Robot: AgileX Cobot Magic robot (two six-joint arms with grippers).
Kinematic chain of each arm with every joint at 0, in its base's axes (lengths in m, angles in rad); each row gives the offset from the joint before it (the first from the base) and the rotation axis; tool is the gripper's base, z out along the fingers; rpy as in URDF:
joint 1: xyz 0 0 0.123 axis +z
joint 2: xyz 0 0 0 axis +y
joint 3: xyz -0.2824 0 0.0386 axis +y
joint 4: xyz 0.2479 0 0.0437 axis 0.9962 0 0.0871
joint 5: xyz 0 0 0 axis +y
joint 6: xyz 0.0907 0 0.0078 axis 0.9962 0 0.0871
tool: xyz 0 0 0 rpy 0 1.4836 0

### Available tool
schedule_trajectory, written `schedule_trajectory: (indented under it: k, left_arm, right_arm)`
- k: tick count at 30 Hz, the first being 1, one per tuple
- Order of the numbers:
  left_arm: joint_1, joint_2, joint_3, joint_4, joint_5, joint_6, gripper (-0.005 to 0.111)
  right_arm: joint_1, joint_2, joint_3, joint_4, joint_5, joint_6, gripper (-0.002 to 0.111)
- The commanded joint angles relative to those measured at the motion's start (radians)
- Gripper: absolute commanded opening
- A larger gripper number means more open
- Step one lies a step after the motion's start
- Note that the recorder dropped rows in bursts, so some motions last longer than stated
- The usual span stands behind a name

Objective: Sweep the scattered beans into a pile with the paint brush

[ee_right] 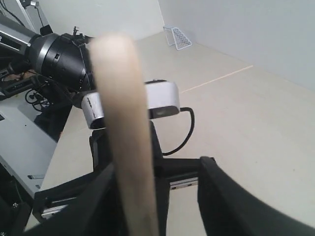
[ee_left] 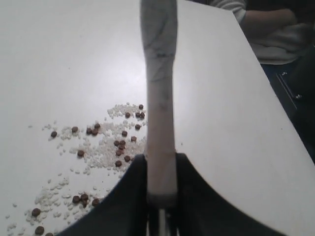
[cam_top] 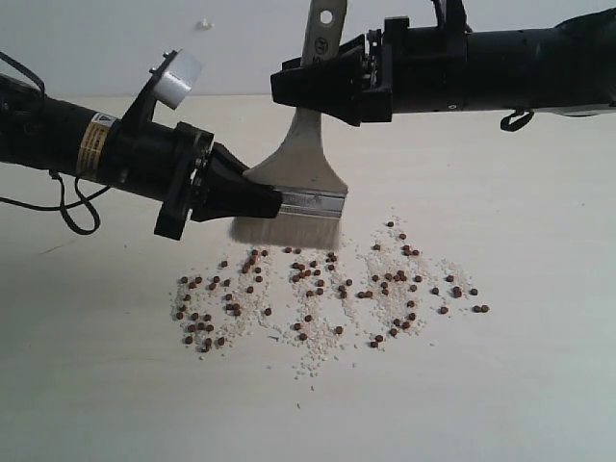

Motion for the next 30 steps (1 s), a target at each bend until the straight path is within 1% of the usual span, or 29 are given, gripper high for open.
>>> schedule_trajectory:
  k: [1,10,13,16,30]
  left_arm:
    - [-0.001,0.005,0.000,-0.092,-0.014,0.037,0.000]
    - [-0.001,0.016,0.002,-0.149,-0.014,0.056,0.000]
    - [-0.001,0.016,0.007,-0.166,-0.014,0.082,0.000]
    - [-0.001,0.016,0.025,-0.222,-0.014,0.132,0.000]
    - [-0.001,0.016,0.032,-0.222,-0.014,0.168,0.000]
  right_arm:
    - [0.002,-0.002,-0.036,0.005,0.010,0.008,0.043]
    - [0.002,-0.002,-0.103,0.005,0.010,0.051,0.043]
    - [0.002,-0.002,-0.131,0.005,0.010,0.076,0.043]
    - [0.002,-0.002,-0.141,0.005,0.010,0.076,0.043]
    - [0.002,-0.002,-0.143,0.005,0.010,0.080,0.043]
